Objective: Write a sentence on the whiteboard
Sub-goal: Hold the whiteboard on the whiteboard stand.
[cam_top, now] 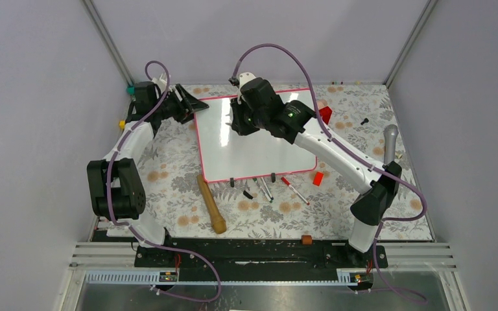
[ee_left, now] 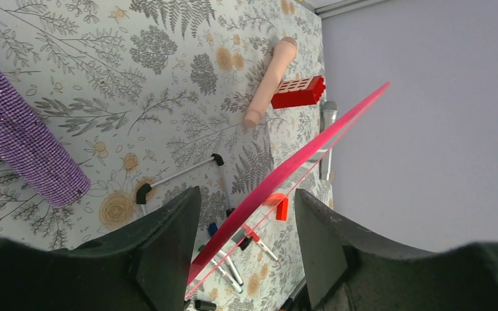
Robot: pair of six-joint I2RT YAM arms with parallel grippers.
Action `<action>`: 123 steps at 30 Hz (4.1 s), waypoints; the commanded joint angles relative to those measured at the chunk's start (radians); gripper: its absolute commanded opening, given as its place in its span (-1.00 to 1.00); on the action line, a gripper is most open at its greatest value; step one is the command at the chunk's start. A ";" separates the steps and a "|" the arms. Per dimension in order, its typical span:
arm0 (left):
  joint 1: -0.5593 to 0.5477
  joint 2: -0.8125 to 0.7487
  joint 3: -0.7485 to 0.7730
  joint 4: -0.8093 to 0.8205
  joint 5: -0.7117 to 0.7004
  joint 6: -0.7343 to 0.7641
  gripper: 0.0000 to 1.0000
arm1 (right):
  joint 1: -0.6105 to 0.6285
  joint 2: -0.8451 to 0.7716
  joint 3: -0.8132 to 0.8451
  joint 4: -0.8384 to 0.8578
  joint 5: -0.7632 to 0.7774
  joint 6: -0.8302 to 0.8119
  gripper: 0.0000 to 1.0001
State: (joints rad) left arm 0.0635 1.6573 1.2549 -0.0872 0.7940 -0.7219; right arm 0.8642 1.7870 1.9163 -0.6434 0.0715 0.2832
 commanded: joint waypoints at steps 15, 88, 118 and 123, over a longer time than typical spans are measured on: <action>-0.003 -0.075 -0.071 0.129 -0.014 0.007 0.09 | 0.011 -0.023 0.028 0.006 0.073 -0.047 -1.00; 0.010 -0.258 -0.280 -0.186 -0.199 0.197 0.28 | 0.065 0.339 0.523 -0.159 0.197 -0.038 -1.00; 0.132 0.088 -0.212 0.643 -0.055 -0.349 -1.00 | 0.064 -0.055 0.076 -0.027 0.206 -0.040 -1.00; 0.073 0.283 -0.121 0.848 0.039 -0.476 -1.00 | 0.064 -0.104 0.017 -0.018 0.204 -0.038 -1.00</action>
State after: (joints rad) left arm 0.1768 1.8431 1.0462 0.4793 0.7441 -1.0645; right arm 0.9230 1.7538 1.9728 -0.6964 0.2741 0.2356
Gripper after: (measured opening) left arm 0.006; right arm 0.180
